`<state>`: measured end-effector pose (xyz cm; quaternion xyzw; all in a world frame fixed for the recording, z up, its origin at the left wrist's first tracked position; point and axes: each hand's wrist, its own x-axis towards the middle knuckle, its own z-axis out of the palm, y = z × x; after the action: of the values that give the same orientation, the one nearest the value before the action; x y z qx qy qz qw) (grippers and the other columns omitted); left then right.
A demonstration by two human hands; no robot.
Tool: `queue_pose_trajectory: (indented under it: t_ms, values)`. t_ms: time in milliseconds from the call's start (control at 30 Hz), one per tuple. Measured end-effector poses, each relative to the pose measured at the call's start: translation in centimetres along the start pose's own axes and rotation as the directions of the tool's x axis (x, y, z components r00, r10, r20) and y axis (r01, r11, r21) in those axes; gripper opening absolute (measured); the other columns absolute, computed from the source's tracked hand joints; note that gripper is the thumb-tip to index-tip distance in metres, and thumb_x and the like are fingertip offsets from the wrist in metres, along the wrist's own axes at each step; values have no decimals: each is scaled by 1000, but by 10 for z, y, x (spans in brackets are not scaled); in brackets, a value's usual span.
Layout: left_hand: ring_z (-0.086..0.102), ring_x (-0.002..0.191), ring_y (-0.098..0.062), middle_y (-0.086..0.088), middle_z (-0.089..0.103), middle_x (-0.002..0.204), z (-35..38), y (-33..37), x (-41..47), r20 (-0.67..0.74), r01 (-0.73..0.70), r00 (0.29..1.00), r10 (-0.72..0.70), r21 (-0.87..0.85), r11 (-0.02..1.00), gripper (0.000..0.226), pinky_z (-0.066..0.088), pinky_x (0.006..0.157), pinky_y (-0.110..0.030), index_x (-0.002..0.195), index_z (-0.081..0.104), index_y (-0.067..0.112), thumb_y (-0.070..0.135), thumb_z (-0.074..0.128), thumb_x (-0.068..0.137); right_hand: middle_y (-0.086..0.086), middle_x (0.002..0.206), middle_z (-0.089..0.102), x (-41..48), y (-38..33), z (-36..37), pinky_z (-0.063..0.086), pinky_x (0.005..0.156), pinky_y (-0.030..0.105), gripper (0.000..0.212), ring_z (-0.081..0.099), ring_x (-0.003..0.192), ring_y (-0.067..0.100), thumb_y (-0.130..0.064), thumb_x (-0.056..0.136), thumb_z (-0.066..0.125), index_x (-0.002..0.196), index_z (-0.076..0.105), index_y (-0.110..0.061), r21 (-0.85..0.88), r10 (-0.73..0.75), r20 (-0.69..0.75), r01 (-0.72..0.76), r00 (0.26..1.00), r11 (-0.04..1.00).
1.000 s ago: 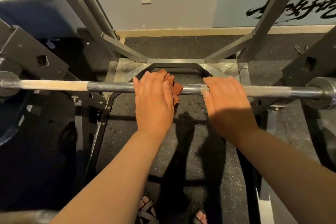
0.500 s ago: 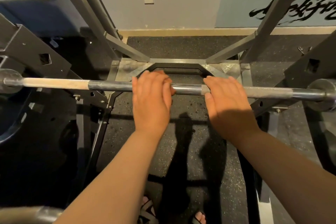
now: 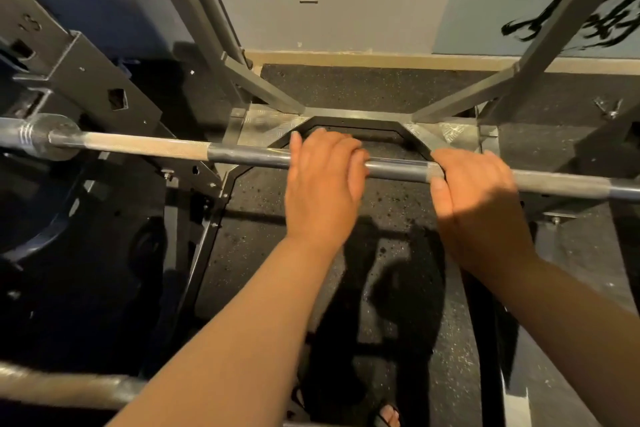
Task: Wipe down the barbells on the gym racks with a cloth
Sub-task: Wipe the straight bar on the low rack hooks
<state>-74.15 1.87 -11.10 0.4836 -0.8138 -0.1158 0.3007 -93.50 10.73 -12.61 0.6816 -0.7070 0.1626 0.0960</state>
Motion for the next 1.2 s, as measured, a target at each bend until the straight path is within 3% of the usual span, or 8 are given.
queue_pose_trajectory:
  t_ms: [167,400,600,733,833,967,1100,1200]
  values:
    - [55,114,-24,0,60,97,-6,-9,17,-170,367,913,-370,-45,929,30,6,127,-47,91,67,15,24,40,102,16,119,68,10,-18,-7,30,116,41,40,60,107,27,-22,106,34,126,63,-4,173,236,11,-234,972,957]
    - [46,135,-25,3,60,122,-7,-21,-1,44,-19,999,22,-84,996,22,12,123,-50,115,65,19,24,47,104,11,118,64,44,-69,17,34,94,42,54,53,104,28,-29,111,12,119,62,-9,-108,123,176,-105,977,989]
    - [32,147,-20,4,58,134,-43,-80,-1,-106,198,974,-200,-29,980,28,6,127,-48,121,64,20,28,41,107,5,84,49,51,-84,13,27,70,35,27,39,73,21,-19,104,33,93,57,-13,18,189,50,-190,981,982]
    - [15,154,-27,-2,52,140,-24,-45,10,-110,428,898,-427,-16,904,33,-2,127,-50,123,60,16,26,32,107,11,93,61,53,-100,18,40,92,43,33,52,82,26,-24,107,33,98,63,-12,74,273,3,-272,962,959]
    - [21,152,-30,-5,54,138,-20,-45,2,-17,207,978,-207,-12,978,37,-13,123,-40,124,60,15,26,31,105,9,100,66,60,-119,22,35,107,44,37,58,91,26,-29,107,31,104,65,-15,101,280,23,-281,960,954]
    - [29,150,-26,-2,54,143,-47,-92,-9,45,-28,999,22,136,990,34,-5,126,-42,132,58,18,24,36,106,3,85,56,67,-132,26,41,100,47,34,47,78,22,-27,108,29,93,60,-19,95,292,-2,-290,956,952]
    - [33,147,-19,5,58,134,-63,-120,0,-51,176,983,-176,-6,984,28,-4,127,-39,121,62,21,22,39,106,-1,80,47,73,-150,27,42,103,53,35,44,76,22,-25,108,29,85,54,-21,84,337,0,-336,941,938]
    - [32,147,-24,0,59,129,-55,-106,12,-87,334,938,-334,-24,942,35,-7,127,-35,116,62,17,26,30,104,4,81,53,92,-178,31,46,94,53,30,48,78,25,-22,104,30,82,51,-24,35,214,67,-217,975,976]
